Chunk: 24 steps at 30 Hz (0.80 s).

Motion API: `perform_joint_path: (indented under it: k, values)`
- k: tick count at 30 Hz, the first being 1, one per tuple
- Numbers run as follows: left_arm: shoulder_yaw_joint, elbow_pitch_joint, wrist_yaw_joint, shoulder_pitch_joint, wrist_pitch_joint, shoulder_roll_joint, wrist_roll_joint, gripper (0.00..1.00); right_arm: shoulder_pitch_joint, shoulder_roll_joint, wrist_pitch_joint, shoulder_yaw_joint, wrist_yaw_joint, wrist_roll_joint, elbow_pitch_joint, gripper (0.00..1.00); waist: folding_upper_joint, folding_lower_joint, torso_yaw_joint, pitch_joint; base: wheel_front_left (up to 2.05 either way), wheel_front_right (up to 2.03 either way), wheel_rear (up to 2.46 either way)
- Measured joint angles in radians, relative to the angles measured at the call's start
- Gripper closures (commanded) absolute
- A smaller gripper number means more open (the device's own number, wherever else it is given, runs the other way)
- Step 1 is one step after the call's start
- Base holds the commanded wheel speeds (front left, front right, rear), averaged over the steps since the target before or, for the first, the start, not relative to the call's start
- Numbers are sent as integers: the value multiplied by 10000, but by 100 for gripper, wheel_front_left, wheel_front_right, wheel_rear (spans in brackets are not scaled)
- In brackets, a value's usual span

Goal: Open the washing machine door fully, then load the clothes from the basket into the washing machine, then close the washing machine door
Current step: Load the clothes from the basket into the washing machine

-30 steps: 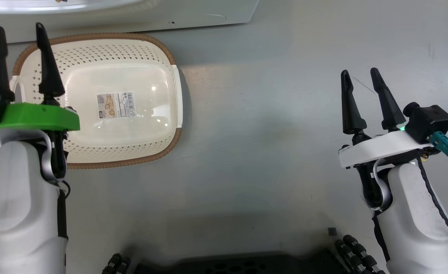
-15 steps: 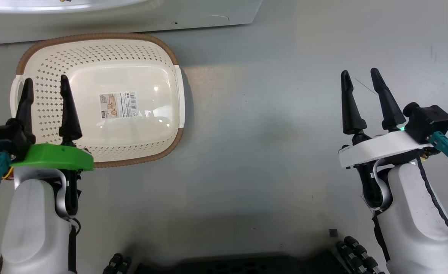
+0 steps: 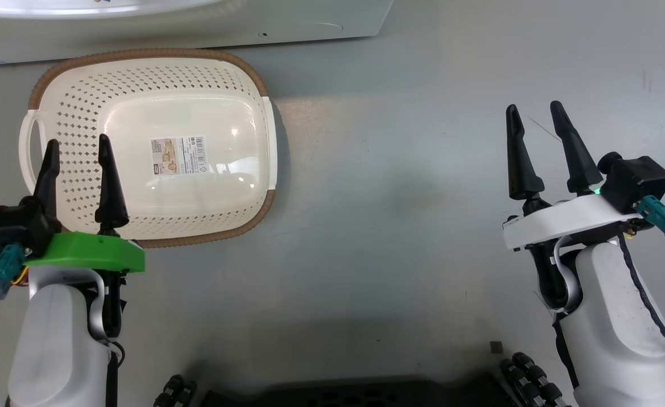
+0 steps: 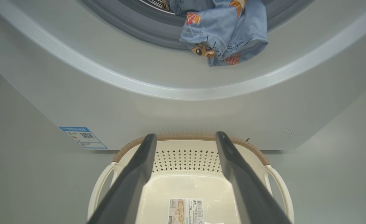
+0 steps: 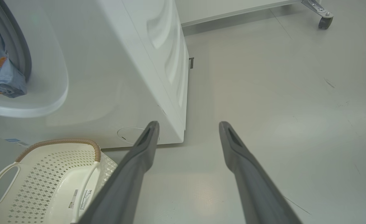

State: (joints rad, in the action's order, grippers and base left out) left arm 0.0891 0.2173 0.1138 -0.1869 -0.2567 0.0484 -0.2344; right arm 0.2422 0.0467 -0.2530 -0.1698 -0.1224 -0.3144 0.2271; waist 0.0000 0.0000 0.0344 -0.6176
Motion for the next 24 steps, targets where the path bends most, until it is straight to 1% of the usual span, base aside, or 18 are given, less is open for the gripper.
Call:
perform_joint_path:
  k: [17,24]
  values:
    - [12,-123,2,66,0,-27,-12,0,0,0,0,-13,0,0,17,0,0,1,11,12,0,0,0]
    - [-50,23,4,59,2,-48,-40,0,-1,0,0,-21,0,0,73,0,0,1,-5,41,0,0,0]
